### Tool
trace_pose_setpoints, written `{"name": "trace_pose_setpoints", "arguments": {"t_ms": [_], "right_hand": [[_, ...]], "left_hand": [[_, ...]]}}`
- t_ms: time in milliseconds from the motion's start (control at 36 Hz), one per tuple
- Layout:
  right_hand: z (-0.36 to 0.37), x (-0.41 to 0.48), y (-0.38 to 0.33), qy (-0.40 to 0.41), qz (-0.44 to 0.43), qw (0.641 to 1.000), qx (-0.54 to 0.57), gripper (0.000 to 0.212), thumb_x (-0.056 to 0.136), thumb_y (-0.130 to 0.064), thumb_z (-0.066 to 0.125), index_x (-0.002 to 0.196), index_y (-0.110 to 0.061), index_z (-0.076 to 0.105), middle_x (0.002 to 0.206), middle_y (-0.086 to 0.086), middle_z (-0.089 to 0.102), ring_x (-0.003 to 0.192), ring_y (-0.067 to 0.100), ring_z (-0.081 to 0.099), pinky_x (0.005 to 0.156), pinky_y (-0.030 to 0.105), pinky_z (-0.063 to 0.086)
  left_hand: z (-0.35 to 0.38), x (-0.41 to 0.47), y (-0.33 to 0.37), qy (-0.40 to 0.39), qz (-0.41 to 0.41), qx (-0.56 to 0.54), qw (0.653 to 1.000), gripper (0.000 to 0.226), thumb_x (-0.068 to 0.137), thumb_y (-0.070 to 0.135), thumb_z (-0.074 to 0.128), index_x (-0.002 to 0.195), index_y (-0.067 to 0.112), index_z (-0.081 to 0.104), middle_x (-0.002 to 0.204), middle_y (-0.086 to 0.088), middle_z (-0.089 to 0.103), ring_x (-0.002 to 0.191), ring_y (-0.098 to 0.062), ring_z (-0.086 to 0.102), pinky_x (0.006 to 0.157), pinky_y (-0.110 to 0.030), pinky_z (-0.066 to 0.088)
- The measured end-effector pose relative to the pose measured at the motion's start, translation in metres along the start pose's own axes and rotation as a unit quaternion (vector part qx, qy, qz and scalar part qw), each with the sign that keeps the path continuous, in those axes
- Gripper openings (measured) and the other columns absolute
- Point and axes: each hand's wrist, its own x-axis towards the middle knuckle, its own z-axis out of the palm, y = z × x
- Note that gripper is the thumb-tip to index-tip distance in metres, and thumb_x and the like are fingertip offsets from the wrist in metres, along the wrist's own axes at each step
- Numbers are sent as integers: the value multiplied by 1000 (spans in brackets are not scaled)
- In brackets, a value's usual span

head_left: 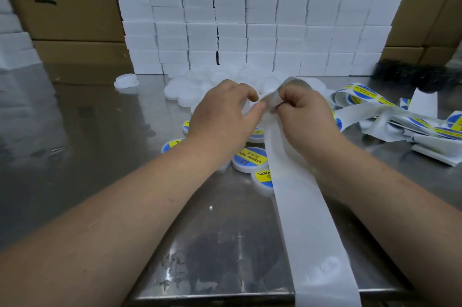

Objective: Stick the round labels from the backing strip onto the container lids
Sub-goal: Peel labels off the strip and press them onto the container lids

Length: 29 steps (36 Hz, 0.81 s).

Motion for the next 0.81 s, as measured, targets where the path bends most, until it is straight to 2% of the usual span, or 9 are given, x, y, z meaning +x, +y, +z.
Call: {"name": "trace_pose_setpoints", "arguments": {"t_ms": [83,194,306,444,528,583,694,750,806], "right_hand": [[0,0,-1,5,22,1000,-19,21,78,1,42,67,-10,57,53,-8,44,45,4,34,43,17,28],[0,0,-1,-5,37,999,-13,20,79,-5,44,61,-12,49,41,-10,34,40,5,29,39,18,22],[-1,-2,-3,-12,20,1000,6,19,82,-8,45,64,-13,41,47,-9,24,45,6,21,39,19,16],[0,-1,-3,7,6,1000,-17,23,85,-11,45,64,-12,36,60,-4,30,52,7,25,43,21,20],[0,-1,-2,22,21,999,-18,5,88,-13,48,86,-18,46,79,-3,55,69,8,49,59,21,37],[-1,0,0,57,35,998,-20,24,87,-14,52,108,-21,42,93,-4,57,80,13,53,66,23,36],[-7,2,1,135,17,989,-65,52,82,-8,54,128,-21,35,109,-10,47,90,12,48,70,18,30],[-9,2,1,144,-14,985,-89,57,80,-2,50,132,-22,38,128,-6,43,105,8,45,77,15,29],[-8,2,-1,135,-58,983,-110,55,76,5,44,125,-20,51,137,-3,40,115,8,42,80,13,29]], "left_hand": [[-2,2,-2,39,-58,-34,997,10,88,38,52,80,32,53,88,10,49,81,-10,43,64,-23,26],[-4,9,-8,83,-155,-86,981,21,89,37,49,69,31,49,74,9,50,66,-9,44,57,-26,29],[-6,14,-16,104,-209,-126,964,16,91,34,47,80,25,54,69,11,48,69,-18,47,63,-27,36],[-7,12,-13,96,-210,-133,964,19,90,35,49,72,29,49,68,11,48,66,-18,47,59,-27,36],[-7,9,-9,88,-183,-111,973,20,89,38,49,71,31,48,72,11,45,72,-16,44,64,-26,32],[-7,7,-8,87,-166,-100,977,19,89,39,50,72,31,49,74,10,45,73,-15,43,65,-25,30],[-8,6,-7,86,-152,-94,980,18,89,40,50,75,29,51,83,4,50,76,-14,43,67,-24,30],[-8,5,-7,88,-152,-94,980,18,89,40,51,75,29,51,85,4,52,77,-14,43,67,-24,30],[-7,5,-6,88,-152,-92,980,17,89,41,51,77,28,52,88,3,54,78,-14,44,67,-24,30]]}}
